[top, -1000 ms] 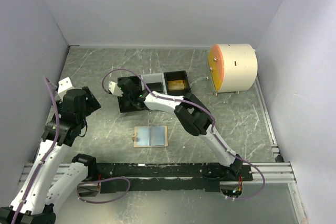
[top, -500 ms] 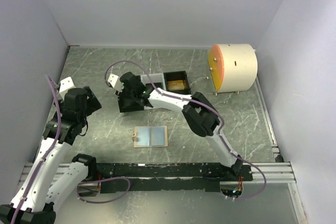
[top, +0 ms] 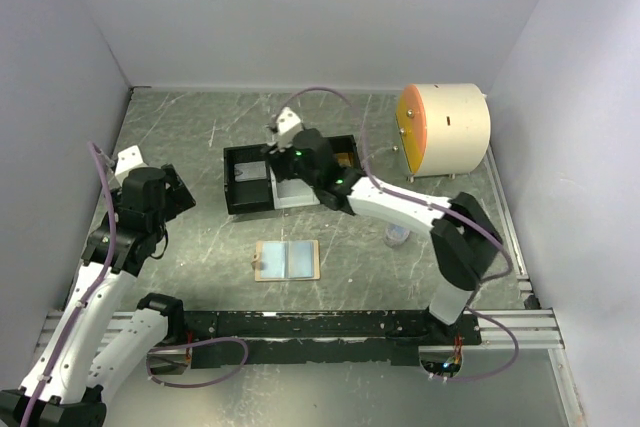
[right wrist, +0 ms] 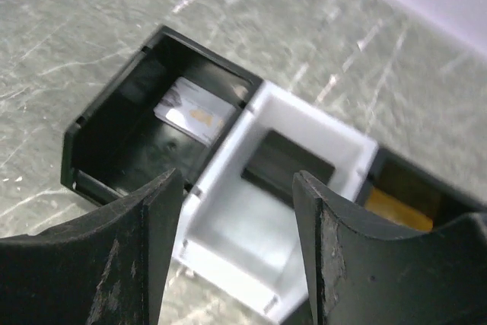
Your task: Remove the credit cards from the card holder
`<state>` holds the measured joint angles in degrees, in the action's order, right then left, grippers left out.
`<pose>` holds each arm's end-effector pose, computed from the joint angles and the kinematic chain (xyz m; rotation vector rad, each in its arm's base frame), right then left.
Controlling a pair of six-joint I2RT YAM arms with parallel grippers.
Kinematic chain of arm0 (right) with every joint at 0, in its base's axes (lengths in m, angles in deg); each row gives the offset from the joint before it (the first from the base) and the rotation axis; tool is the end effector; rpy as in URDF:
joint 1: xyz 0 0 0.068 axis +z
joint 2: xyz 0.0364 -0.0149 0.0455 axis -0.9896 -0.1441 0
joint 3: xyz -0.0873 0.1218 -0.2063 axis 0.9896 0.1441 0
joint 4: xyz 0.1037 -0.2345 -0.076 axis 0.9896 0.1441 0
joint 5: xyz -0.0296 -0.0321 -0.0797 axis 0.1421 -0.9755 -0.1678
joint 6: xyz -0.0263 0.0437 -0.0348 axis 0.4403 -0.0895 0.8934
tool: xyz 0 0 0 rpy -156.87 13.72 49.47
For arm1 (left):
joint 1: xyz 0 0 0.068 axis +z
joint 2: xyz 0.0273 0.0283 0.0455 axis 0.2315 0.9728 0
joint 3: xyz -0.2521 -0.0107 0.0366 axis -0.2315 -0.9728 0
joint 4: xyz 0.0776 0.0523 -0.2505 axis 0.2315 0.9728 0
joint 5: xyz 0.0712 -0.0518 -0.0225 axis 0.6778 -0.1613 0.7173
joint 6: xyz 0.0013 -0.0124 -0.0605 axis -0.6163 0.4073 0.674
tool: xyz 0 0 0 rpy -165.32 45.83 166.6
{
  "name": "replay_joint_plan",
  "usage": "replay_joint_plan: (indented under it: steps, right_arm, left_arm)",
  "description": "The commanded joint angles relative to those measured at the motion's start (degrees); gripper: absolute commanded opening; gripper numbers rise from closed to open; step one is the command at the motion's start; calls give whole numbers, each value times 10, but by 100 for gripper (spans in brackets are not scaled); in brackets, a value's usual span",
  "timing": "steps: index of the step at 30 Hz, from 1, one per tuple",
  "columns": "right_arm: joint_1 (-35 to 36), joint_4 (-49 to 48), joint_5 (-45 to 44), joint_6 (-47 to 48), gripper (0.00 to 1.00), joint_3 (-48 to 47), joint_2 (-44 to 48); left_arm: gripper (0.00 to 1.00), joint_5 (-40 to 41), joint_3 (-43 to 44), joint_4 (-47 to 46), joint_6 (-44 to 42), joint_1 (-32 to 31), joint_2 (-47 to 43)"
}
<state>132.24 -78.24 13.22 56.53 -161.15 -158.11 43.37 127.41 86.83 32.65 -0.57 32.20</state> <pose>0.2812 0.3263 0.2540 -0.7240 1.7587 0.3751 0.1713 -0.0194 0.2925 -0.6099 2.0203 0.0676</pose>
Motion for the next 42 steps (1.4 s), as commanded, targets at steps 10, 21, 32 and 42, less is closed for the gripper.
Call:
replay_joint_plan:
  steps: [10,21,32,42]
  right_arm:
    - [-68,-11,174,-297,58,268,229]
    - [-59,-48,241,-449,53,426,298]
    - [-41,-49,257,-512,38,467,277]
    - [-39,-52,270,-537,37,478,255]
  left_arm:
    - [97,-171,-16,-83,-75,4,11]
    - [96,-284,-22,-117,-116,-17,41]
    - [92,-322,-56,-135,-11,-173,83]
    - [92,-353,-164,-250,123,-321,70]
